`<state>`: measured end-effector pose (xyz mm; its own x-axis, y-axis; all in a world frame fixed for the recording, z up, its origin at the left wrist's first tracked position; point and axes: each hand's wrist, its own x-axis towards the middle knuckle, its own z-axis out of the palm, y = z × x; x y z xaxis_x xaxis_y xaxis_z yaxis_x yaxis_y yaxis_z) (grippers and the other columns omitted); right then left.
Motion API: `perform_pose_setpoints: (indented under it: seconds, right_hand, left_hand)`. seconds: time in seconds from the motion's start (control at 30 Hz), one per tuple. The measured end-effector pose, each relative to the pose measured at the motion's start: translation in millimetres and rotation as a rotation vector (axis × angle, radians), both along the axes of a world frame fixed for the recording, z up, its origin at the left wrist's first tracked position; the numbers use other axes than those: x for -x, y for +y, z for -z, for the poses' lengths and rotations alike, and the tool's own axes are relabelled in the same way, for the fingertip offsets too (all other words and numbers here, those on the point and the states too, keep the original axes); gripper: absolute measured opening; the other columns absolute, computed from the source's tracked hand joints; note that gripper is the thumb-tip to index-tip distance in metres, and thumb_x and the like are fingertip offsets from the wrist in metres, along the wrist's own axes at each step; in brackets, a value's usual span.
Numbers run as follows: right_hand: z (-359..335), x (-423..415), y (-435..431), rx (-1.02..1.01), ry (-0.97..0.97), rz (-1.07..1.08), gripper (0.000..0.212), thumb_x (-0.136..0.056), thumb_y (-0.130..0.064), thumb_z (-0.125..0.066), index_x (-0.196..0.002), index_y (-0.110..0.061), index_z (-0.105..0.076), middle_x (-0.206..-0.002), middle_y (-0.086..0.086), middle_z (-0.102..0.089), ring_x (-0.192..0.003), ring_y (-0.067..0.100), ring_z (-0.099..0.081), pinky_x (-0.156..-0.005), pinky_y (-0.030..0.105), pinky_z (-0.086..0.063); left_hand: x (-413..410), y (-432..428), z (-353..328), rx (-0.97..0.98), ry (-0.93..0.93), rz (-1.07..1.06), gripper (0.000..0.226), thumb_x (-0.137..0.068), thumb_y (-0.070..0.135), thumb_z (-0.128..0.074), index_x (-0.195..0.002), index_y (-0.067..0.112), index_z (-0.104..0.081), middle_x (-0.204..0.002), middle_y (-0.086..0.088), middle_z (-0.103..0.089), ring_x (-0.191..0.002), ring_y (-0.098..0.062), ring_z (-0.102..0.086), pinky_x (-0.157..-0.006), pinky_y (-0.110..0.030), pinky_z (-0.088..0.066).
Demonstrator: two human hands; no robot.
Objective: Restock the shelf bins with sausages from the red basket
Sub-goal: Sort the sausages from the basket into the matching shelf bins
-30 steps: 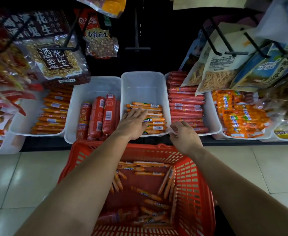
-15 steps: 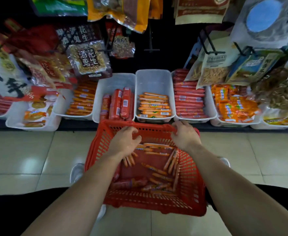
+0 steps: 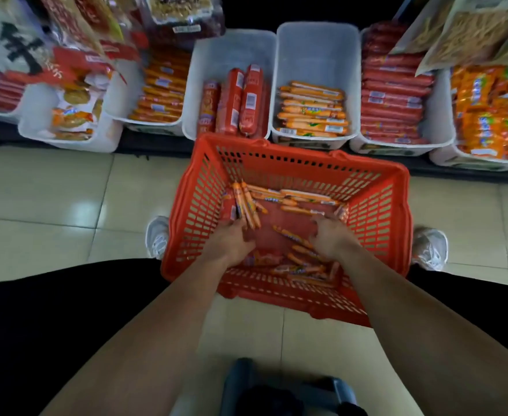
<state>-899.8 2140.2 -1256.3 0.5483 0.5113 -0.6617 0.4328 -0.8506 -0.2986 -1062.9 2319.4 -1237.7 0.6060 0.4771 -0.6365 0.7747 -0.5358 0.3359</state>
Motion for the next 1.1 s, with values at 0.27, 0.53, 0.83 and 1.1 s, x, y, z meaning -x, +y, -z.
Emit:
perform_pose_setpoints:
  seconds: [0.27,0.53,0.83,1.1]
  right_hand:
    - [52.8,1.7,21.0,0.094,-0.046,-0.132,0.077,-0.089,-0.050,-0.061,-0.153,-0.024,-0.027,-0.160,0.008,-0.023,-0.143,0.037,-0.030,-0.112,0.053,-0.033]
    - [86.9,-38.8,49.2,0.028,-0.139,-0.186,0.089,-0.089,-0.036,-0.060,-0.158,-0.018,-0.007,-0.162,0.003,-0.010,-0.148,0.032,-0.017,-0.115,0.051,-0.026]
    - [108.0,-26.3,46.8,0.077,-0.172,-0.229,0.078,-0.086,-0.041,-0.064,-0.150,-0.015,-0.028,-0.149,0.010,-0.031,-0.139,0.034,-0.027,-0.110,0.053,-0.031]
    - [111.5,-23.6,26.9,0.115,-0.211,-0.376,0.058,-0.084,-0.043,-0.063,-0.136,-0.025,-0.048,-0.138,0.006,-0.042,-0.132,0.030,-0.034,-0.109,0.051,-0.032]
  left_hand:
    - [-6.4,13.5,49.2,-0.003,0.002,0.011,0.078,-0.088,0.045,-0.066,-0.152,0.019,-0.031,-0.158,-0.010,-0.032,-0.139,-0.034,-0.035,-0.112,-0.042,-0.033]
    - [-42.6,26.7,90.6,-0.101,-0.053,0.089,0.096,-0.087,0.042,-0.070,-0.158,0.015,-0.012,-0.165,-0.010,-0.003,-0.148,-0.041,-0.015,-0.117,-0.049,-0.025]
    - [-54.8,9.8,107.3,-0.028,-0.033,-0.011,0.101,-0.090,0.036,-0.069,-0.160,0.017,0.001,-0.162,-0.018,0.025,-0.149,-0.041,-0.018,-0.106,-0.044,-0.040]
    - [-46.2,12.8,110.7,0.085,-0.073,0.104,0.072,-0.091,0.039,-0.064,-0.153,0.036,-0.027,-0.141,-0.010,-0.049,-0.123,-0.033,-0.054,-0.098,-0.045,-0.048]
